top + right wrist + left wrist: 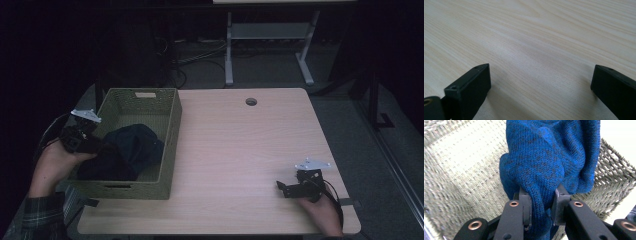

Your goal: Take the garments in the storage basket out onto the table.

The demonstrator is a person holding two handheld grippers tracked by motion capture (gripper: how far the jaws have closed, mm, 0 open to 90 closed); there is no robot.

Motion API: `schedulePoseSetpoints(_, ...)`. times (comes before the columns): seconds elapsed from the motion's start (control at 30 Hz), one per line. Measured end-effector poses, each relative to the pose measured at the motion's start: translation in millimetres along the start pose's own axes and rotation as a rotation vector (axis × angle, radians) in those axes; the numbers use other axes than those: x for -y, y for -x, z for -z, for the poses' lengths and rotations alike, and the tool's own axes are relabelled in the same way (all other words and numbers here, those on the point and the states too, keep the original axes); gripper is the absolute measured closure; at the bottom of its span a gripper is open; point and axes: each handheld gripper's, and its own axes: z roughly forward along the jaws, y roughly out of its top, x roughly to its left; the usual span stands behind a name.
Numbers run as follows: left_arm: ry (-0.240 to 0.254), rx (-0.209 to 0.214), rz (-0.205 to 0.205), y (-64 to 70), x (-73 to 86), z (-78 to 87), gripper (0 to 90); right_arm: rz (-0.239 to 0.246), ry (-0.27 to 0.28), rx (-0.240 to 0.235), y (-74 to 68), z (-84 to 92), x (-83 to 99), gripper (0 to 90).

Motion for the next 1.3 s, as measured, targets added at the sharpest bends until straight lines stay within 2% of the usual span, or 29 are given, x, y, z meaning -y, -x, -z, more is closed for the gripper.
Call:
schedulePoseSetpoints(0.47, 0.043, -0.026, -0.006, -2.3, -22.0, 23.0, 75.1, 0.000, 0.001, 0.000, 0.0, 0.1, 0.0, 2.5)
schedulePoseSetpoints(0.8, 0.084, -0.021, -0.013, -1.4, -35.5, 42.3, 75.7, 0.000, 0.000, -0.002, 0.0, 0.1, 0.0, 2.5)
schedulePoseSetpoints(1.3, 0.150, -0.026, -0.020, 9.4, -60.1, 64.1, 76.6, 0.000, 0.001, 0.000, -0.1, 0.2, 0.0, 2.5)
